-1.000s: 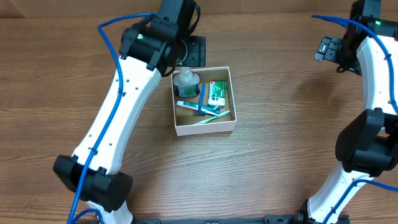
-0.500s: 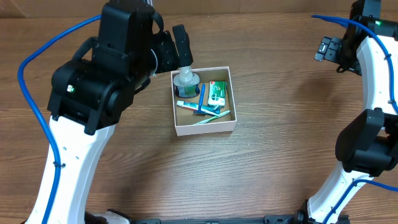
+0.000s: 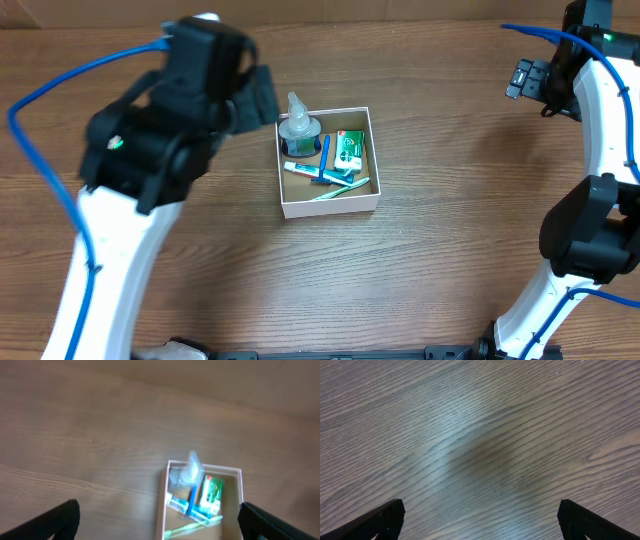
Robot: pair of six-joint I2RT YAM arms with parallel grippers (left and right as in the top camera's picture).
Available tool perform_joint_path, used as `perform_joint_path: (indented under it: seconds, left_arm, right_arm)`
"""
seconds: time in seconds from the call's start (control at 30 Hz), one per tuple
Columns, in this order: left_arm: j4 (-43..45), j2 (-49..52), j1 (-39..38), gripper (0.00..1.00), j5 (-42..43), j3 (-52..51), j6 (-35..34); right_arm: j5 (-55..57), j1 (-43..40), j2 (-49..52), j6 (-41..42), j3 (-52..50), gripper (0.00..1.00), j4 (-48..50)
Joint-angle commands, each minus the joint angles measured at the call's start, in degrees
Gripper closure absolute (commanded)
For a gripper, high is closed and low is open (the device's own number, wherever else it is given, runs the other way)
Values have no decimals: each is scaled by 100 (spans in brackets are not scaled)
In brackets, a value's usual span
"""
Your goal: Pack container
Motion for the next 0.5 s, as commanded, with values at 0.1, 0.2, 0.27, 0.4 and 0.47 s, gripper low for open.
perform_joint_path:
  seconds: [0.1, 0.2, 0.27, 0.4, 0.47]
  left_arm:
    - [2848, -1971, 1698, 0, 2763, -2745, 1480]
    - [4400, -2957, 1784, 0, 2852, -4325, 1493]
    - [5431, -3668, 1784, 0, 2754, -5447, 1495]
    - [6319, -4739, 1790, 0, 2599, -7117, 1497]
    - [6376, -5243, 1790, 0, 2444, -7796, 1495]
  right_arm:
    - [61, 31, 13, -13, -9, 0, 9]
    - [61, 31, 13, -13, -9, 0, 9]
    - [61, 31, 13, -13, -9, 0, 9]
    - [61, 31, 15, -13, -9, 0, 9]
    - [61, 31, 13, -13, -9, 0, 9]
